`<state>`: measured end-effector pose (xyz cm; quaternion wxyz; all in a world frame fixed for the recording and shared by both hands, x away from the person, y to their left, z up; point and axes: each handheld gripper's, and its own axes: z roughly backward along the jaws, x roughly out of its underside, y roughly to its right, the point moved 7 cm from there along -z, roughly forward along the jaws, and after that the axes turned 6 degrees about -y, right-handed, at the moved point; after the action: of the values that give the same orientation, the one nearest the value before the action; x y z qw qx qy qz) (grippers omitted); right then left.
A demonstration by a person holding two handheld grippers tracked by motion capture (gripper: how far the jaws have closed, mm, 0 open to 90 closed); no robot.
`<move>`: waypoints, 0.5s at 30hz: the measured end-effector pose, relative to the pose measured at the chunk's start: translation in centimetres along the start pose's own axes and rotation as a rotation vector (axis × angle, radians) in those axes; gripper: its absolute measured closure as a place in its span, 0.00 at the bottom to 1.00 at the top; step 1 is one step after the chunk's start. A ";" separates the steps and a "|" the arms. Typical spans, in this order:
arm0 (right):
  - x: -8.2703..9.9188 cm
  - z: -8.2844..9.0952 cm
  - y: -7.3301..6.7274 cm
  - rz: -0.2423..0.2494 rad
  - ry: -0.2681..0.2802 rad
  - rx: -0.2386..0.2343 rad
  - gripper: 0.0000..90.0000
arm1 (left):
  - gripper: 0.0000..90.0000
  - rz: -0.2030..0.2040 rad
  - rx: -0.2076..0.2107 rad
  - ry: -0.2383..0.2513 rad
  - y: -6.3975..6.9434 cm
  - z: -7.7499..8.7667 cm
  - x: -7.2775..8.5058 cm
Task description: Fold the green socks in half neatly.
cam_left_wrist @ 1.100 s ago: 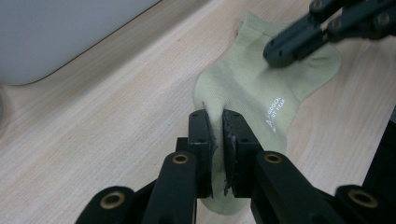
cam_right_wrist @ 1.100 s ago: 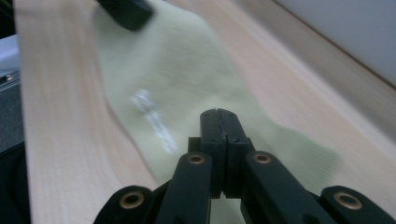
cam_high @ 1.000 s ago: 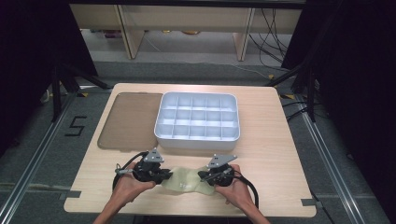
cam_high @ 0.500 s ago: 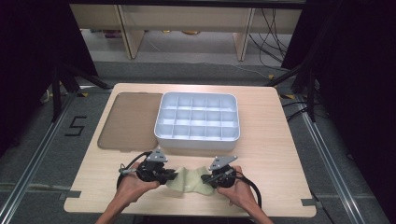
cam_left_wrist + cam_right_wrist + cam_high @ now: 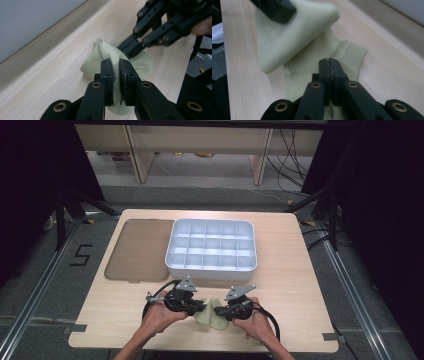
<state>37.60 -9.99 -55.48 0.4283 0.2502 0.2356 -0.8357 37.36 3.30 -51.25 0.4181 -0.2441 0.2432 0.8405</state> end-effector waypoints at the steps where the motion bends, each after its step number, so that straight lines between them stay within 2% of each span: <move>1: -0.2 0.4 0.2 -0.009 0.023 -0.002 0.99 | 0.91 -0.015 -0.005 -0.013 -0.1 0.1 0.1; 2: -0.3 0.8 0.5 -0.024 0.042 -0.002 0.99 | 0.91 -0.006 -0.006 -0.006 -0.1 0.0 0.1; 3: -0.4 1.3 0.9 -0.012 0.054 0.013 0.99 | 0.91 -0.013 -0.006 -0.009 -0.2 0.0 0.1; 4: -0.4 1.8 1.3 -0.026 0.055 0.022 0.99 | 0.91 -0.026 -0.012 -0.022 -0.3 0.0 0.2; 7: 0.0 2.3 2.0 -0.039 0.038 0.044 1.00 | 0.91 -0.027 -0.013 -0.029 -0.3 0.0 0.2; 8: 0.4 2.4 2.2 -0.052 0.024 0.042 1.00 | 0.91 -0.053 -0.015 -0.053 -0.5 0.1 0.3; 9: 1.1 2.4 2.3 -0.054 0.001 0.038 1.00 | 0.91 -0.010 -0.010 -0.013 -0.1 -0.2 0.0; 10: 1.2 2.3 2.3 -0.052 -0.002 0.038 1.00 | 0.91 -0.037 -0.015 -0.040 -0.2 -0.2 0.1; 11: 1.4 2.3 2.2 -0.050 -0.010 0.033 1.00 | 0.91 0.000 -0.010 -0.013 0.1 -0.4 -0.1; 12: 1.4 2.2 2.2 -0.048 -0.017 0.037 1.00 | 0.91 -0.054 -0.017 -0.055 -0.2 -0.2 0.1; 13: 1.4 2.2 2.2 -0.048 -0.017 0.037 1.00 | 0.91 -0.054 -0.017 -0.055 -0.2 -0.2 0.1; 14: 1.6 1.9 2.1 -0.037 -0.033 0.044 1.00 | 0.91 -0.072 -0.015 -0.067 -0.1 -0.4 0.0; 15: 1.6 1.6 2.1 -0.043 -0.022 0.043 1.00 | 0.91 -0.038 -0.009 -0.040 0.3 -0.8 -0.2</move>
<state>38.17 -13.01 -55.65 0.4072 0.2450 0.2184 -0.8523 37.42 2.55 -51.62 0.4375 -0.2335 0.2261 0.8384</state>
